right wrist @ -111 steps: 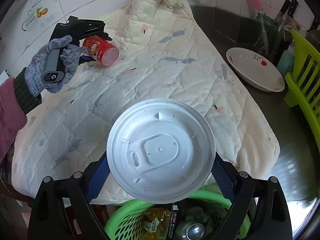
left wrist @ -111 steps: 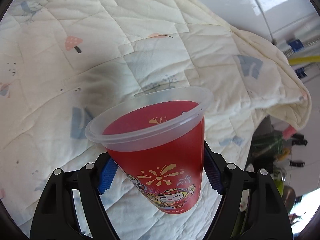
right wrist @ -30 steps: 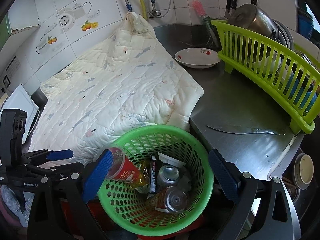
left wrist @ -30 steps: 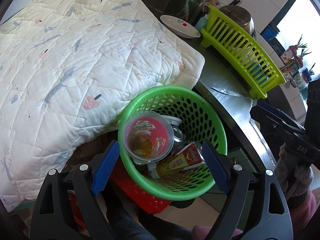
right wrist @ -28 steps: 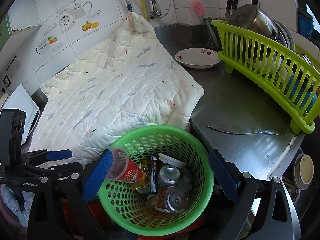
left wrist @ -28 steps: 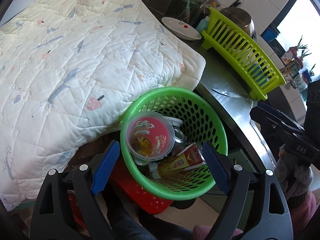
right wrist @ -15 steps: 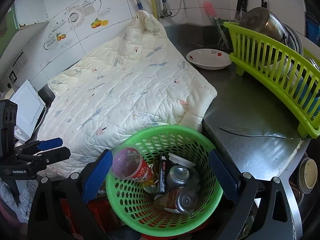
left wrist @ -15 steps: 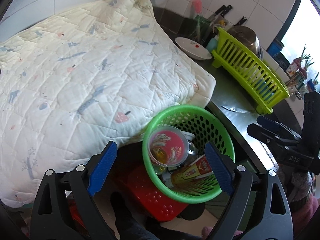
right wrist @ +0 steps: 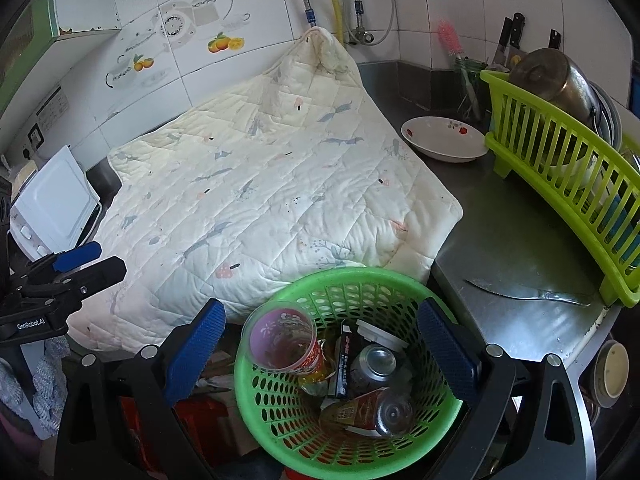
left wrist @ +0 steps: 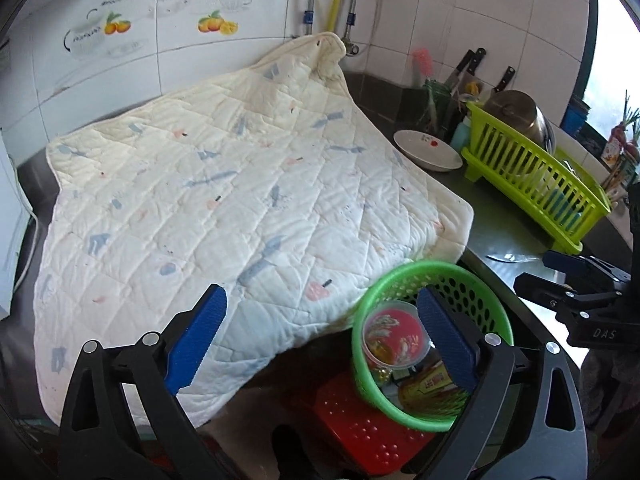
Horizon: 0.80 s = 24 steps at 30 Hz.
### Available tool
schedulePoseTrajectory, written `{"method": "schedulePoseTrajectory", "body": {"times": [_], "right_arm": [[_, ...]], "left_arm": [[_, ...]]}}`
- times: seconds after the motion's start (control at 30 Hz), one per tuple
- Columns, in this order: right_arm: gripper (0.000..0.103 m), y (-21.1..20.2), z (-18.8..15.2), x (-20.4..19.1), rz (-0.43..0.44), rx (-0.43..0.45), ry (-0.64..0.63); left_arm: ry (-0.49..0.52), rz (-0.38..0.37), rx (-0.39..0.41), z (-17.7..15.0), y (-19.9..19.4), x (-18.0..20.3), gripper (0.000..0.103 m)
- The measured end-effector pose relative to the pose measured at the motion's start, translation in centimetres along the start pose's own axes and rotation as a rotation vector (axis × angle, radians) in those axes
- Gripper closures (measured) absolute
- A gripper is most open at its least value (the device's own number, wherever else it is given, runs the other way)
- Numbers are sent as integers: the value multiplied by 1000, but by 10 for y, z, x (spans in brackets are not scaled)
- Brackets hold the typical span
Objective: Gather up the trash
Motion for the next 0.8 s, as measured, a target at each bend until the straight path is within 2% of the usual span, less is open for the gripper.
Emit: {"method": "schedulePoseTrajectory", "body": {"times": [0.1, 0.2, 0.53, 0.8], "right_arm": [[9, -1, 7, -3, -2, 9, 0], [9, -1, 14, -7, 0, 19, -12], [9, -2, 36, -26, -16, 55, -65], [9, -3, 38, -34, -49, 80, -86]], "left_arm": [[19, 67, 54, 6, -10, -3, 5], [21, 102, 82, 11, -18, -6, 5], [-61, 159, 85, 17, -20, -24, 5], [-103, 215, 124, 21, -29, -35, 5]]}}
Point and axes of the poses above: each gripper's, at about its wrist camera, not at the fingertips, and y roughly the way its jaws point, x to its right, z to its top, the point moved 1 cm from there along y, roughly the way its jaws point, and after that the axes turned 9 degrees about z, right-handed, at the moved point
